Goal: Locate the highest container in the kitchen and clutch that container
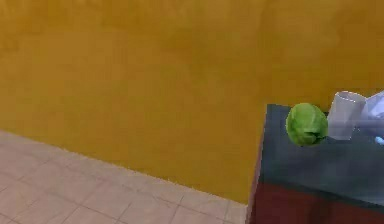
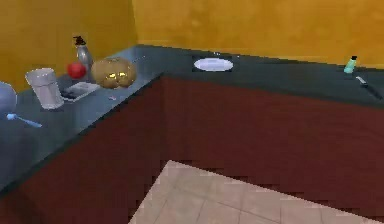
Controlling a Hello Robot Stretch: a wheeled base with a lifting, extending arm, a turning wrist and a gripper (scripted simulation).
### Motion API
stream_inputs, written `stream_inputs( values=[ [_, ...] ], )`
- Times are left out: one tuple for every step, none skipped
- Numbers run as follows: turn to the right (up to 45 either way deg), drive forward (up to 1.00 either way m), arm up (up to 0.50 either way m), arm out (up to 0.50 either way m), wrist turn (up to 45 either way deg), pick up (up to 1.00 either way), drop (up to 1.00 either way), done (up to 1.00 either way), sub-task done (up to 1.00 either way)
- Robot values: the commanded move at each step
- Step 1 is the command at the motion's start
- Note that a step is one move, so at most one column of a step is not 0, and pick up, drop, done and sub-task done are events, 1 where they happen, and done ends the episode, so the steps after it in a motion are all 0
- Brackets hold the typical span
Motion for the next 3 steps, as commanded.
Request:
stream_inputs(
  values=[
    [45.0, 0.0, 0.0, 0.0, 0.0, 0.0, 0.0, 0.0, 0.0],
    [3.0, 0.0, 0.0, 0.0, 0.0, 0.0, 0.0, 0.0, 0.0],
    [0.0, 0.4, 0.0, 0.0, 0.0, 0.0, 0.0, 0.0, 0.0]
  ],
)
